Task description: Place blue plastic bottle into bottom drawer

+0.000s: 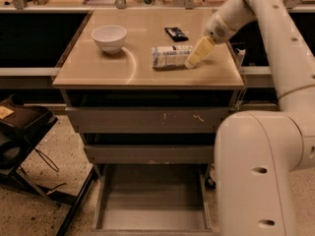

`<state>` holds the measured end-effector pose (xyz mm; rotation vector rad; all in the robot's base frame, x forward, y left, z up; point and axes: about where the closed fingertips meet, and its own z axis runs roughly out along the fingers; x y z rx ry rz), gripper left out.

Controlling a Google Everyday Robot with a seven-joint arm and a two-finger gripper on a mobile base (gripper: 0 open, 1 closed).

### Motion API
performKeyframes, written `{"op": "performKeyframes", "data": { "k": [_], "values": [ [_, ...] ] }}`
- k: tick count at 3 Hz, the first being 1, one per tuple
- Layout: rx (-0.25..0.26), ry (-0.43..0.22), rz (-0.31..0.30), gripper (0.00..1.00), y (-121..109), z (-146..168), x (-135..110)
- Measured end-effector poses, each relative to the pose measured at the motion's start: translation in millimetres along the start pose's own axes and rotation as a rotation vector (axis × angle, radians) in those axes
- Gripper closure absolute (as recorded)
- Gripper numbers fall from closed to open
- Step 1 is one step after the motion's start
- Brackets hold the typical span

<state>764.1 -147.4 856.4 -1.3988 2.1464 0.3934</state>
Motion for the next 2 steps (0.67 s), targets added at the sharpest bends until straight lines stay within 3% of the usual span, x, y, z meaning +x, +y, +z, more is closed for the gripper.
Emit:
{"op": "performKeyframes", "data": {
  "k": [1,2],
  "values": [
    [-0.099,-0.281,0.285,0.00,-18.8,42.4,18.7],
    [-0.099,-0.281,0.284,0.00,-18.9,42.3,18.3]
  ]
}}
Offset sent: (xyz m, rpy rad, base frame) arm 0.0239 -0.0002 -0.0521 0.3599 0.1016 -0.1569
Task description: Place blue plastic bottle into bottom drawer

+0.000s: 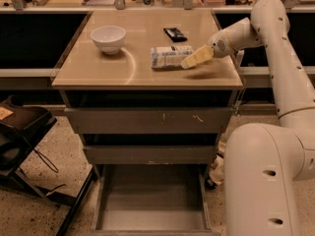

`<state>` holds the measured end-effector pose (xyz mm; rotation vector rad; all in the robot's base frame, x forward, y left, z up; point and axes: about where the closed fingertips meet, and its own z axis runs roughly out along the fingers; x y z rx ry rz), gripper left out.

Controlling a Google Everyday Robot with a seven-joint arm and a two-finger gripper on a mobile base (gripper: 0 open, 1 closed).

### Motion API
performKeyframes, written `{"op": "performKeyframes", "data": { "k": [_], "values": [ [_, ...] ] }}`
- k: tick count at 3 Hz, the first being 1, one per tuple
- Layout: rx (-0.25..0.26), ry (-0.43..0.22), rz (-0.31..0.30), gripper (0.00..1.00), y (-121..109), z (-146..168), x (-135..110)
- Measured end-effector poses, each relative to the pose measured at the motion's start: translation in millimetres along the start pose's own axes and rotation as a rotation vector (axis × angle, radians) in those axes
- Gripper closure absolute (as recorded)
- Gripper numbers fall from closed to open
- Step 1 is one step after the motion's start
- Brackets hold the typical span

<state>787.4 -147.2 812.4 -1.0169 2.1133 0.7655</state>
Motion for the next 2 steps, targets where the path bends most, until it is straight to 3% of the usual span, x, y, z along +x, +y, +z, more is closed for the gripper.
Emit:
{"op": "performKeyframes", "data": {
  "k": [1,2],
  "values": [
    [-0.048,-0.026,-0.109,0.00,15.1,9.5,-14.8],
    [-0.047,-0.026,-0.160,0.00,13.4,12.9,-12.7]
  ]
}}
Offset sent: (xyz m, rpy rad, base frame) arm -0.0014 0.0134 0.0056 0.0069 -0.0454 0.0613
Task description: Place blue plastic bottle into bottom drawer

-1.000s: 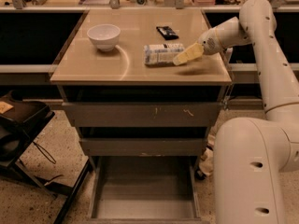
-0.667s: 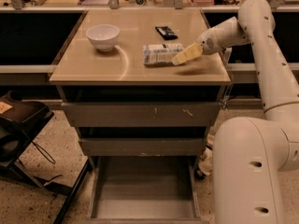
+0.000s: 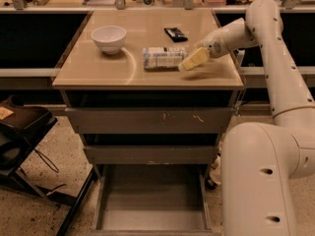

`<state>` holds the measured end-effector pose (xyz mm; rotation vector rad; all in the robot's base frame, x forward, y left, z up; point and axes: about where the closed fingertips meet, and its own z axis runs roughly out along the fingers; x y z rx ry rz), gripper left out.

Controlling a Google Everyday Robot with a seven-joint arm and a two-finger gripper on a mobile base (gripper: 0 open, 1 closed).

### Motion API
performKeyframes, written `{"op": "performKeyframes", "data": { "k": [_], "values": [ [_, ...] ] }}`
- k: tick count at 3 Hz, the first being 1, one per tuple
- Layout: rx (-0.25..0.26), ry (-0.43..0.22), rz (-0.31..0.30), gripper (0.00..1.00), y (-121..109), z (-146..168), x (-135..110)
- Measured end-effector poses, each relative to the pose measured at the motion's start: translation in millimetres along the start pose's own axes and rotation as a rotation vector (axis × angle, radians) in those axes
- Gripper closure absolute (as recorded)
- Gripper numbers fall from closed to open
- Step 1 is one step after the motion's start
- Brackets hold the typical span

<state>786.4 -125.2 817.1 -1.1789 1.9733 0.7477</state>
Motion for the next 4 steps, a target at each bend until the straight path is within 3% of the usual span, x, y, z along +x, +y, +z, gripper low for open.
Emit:
{"op": "performKeyframes", "data": {
  "k": [1,2,4],
  "values": [
    [-0.001,0.000,0.002,0.00,0.0,0.8,-0.1],
    [-0.001,0.000,0.002,0.18,0.0,1.0,-0.1],
    [-0.001,0.000,0.002,0.65,0.0,1.0,-0.1]
  ]
}}
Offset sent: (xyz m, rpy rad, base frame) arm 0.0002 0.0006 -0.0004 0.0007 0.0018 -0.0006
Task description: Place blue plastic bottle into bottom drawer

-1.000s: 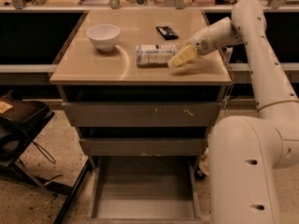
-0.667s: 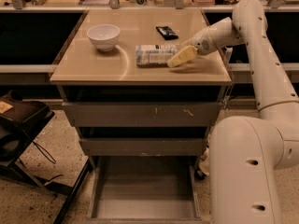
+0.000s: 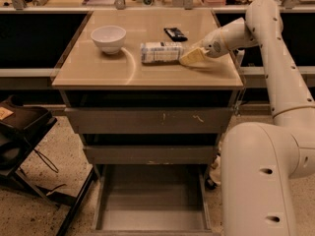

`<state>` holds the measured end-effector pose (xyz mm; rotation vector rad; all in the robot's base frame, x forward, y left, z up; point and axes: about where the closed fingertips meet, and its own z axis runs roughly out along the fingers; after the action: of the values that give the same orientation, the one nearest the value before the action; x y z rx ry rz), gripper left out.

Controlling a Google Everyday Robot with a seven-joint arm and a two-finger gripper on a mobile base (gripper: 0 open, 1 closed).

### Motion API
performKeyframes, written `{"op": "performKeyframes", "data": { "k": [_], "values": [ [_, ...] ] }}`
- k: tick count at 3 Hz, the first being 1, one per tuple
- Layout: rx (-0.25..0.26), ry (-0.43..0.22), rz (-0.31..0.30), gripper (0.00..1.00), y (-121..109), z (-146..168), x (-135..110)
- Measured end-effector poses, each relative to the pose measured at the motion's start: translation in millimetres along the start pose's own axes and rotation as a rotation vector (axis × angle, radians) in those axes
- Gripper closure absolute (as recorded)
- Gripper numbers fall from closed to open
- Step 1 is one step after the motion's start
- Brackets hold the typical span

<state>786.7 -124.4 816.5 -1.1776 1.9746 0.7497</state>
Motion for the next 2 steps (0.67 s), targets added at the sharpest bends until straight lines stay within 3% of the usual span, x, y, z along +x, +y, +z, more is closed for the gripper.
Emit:
{"op": "performKeyframes", "data": {
  "k": [1,2],
  "values": [
    [0.000,-0.001,0.001,0.88,-0.6,-0.3,-1.2],
    [0.004,-0.002,0.004,1.00,-2.0,-1.9,-1.9]
  ]
}}
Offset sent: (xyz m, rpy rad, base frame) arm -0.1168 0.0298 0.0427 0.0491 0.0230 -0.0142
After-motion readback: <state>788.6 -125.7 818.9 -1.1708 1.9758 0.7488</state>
